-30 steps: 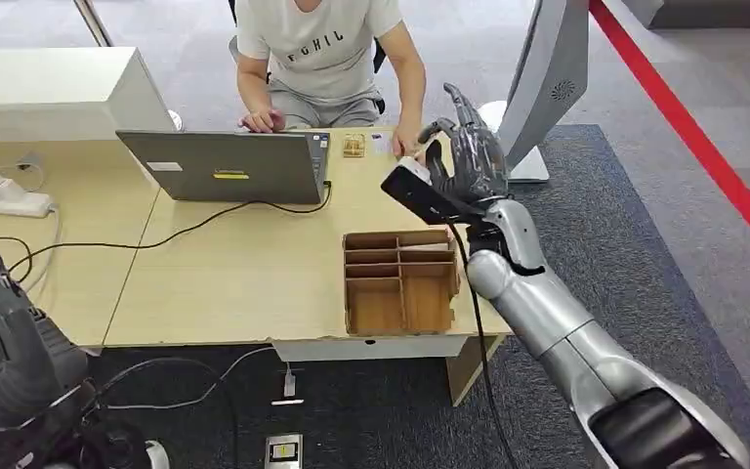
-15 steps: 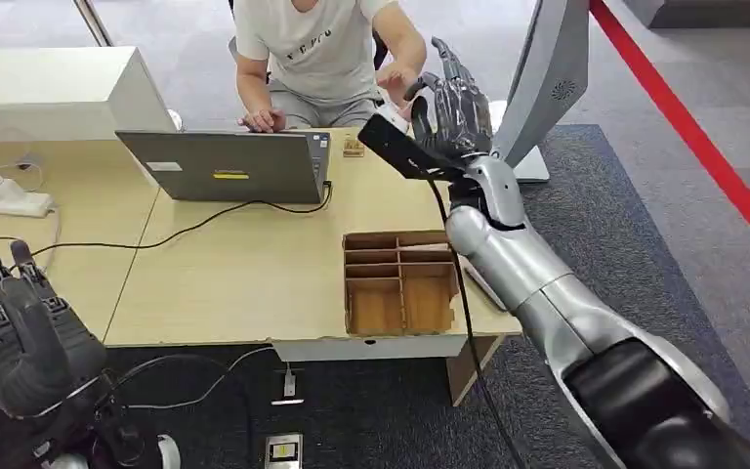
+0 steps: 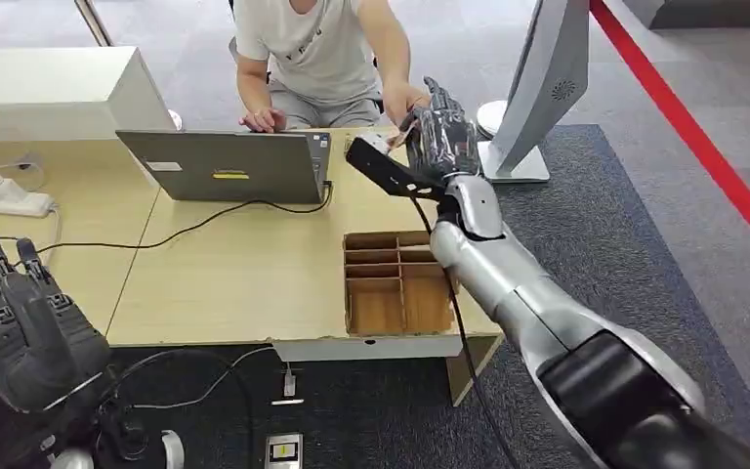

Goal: Pass the card to the sensor for recognition and then transmit it.

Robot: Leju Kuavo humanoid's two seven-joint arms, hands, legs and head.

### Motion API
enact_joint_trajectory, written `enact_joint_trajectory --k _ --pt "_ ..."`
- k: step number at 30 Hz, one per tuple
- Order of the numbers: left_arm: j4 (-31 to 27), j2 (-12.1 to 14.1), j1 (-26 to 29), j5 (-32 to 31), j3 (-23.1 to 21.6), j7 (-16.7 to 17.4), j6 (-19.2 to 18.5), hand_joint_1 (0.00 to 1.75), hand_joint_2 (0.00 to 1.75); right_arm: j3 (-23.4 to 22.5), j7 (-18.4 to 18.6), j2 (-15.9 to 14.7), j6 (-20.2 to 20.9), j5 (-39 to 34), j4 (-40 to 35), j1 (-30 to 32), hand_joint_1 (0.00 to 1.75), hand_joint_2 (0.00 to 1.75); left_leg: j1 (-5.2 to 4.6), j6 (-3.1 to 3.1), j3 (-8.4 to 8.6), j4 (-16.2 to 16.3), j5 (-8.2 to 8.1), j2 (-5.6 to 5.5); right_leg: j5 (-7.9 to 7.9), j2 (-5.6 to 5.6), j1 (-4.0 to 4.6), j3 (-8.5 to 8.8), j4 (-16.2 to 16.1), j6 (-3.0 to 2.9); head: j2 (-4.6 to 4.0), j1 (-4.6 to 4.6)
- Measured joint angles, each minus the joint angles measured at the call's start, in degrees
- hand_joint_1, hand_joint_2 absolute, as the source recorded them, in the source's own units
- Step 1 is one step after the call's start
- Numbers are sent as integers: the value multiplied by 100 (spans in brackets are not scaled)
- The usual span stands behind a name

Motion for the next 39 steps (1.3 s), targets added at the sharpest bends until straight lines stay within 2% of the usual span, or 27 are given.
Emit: enact_joint_trajectory --k 8,9,10,11,16,19,24,27,33,39 --pt "46 0 1 61 22 0 -7 2 175 28 44 2 -87 39 269 0 175 175 0 0 1 0 0 0 0 0 0 -1 -1 0 0 -2" --pt "55 0 1 68 22 0 -15 2 175 31 44 -4 -109 42 297 0 140 175 0 0 1 0 0 1 0 0 0 -1 -1 0 0 0" --pt "68 0 1 76 24 0 -24 2 175 31 46 -13 -135 48 314 1 89 175 0 0 1 1 0 1 0 0 0 -1 -1 0 0 -2" --pt "81 0 1 81 24 0 -35 2 175 31 48 -18 -161 57 334 1 0 175 0 0 0 1 0 1 0 0 0 -1 -1 0 0 0" --pt "127 0 -11 103 26 0 -57 2 175 33 96 -63 -236 116 417 1 0 175 0 0 0 1 0 1 0 0 0 -2 -1 0 0 -2" --pt "142 2 -25 116 28 0 -57 2 175 33 98 -90 -92 116 448 -4 0 175 0 0 1 1 0 1 0 1 0 -2 -1 0 0 -2" --pt "173 2 -41 116 39 0 -116 2 175 35 -225 -186 -151 175 332 -68 0 175 0 0 2 2 0 1 0 1 0 -2 -1 0 0 -2" --pt "188 6 -53 105 55 0 -125 2 175 33 -363 -325 -212 199 -6 -85 0 175 0 0 2 2 0 1 0 1 0 -2 -1 0 0 0" --pt "188 20 -18 -24 168 0 15 2 175 -15 -125 -817 -26 385 -1455 305 0 175 0 0 5 2 -1 0 0 1 0 1 -4 0 0 -2" --pt "87 131 166 -181 232 0 468 2 175 -206 133 -1469 -247 459 -3400 1554 0 175 1 2 7 2 -4 -1 -3 -1 1 4 -11 2 0 -4"
